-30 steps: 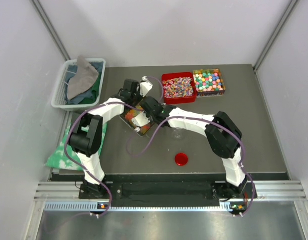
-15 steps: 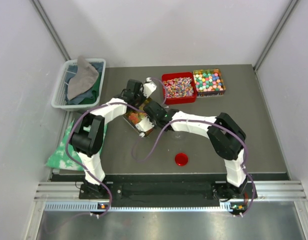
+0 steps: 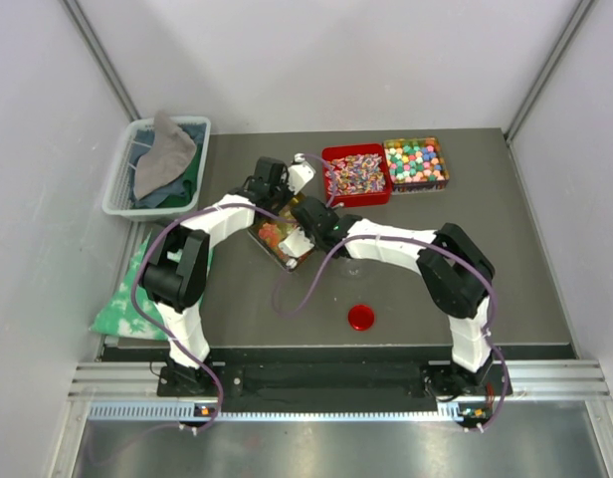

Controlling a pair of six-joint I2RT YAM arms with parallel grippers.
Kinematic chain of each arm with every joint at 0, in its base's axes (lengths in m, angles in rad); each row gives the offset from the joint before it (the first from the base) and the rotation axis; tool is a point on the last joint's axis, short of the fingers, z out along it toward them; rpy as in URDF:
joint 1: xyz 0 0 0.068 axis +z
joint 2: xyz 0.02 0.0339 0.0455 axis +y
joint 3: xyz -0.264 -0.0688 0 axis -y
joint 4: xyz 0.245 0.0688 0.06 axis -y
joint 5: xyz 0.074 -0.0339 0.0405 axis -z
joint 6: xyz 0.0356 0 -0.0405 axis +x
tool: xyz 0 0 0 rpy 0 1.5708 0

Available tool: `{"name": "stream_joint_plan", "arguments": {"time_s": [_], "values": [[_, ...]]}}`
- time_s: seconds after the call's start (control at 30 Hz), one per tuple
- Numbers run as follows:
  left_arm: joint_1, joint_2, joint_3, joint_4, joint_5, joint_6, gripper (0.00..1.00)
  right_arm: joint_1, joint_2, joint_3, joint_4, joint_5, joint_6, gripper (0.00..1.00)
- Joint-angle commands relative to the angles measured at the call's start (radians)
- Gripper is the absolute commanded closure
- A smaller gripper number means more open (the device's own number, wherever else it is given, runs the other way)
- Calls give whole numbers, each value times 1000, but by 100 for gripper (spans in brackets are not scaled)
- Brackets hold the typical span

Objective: Pack the candies
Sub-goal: Scoop the fake candies from the storage box.

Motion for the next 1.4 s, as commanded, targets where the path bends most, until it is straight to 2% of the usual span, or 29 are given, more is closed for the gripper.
{"name": "stream_joint_plan", "arguments": {"time_s": [0.0,0.47,0.97,1.1,1.37], "values": [[4,-31,34,52,-55,53,100,-48,-44,-34,-76,66,-76,100],[8,-31,52,50,-53,75,100,-52,-105,-82,-101,60,-179,100],[5,-11,98,9,-5,27,100,33,14,1,-160,-66,5,100],[5,-8,96,6,-1,13,100,45,47,53,-211,-85,100,100],[-12,7,133,-38,-84,-39,100,85,97,85,-183,-59,149,100]]}}
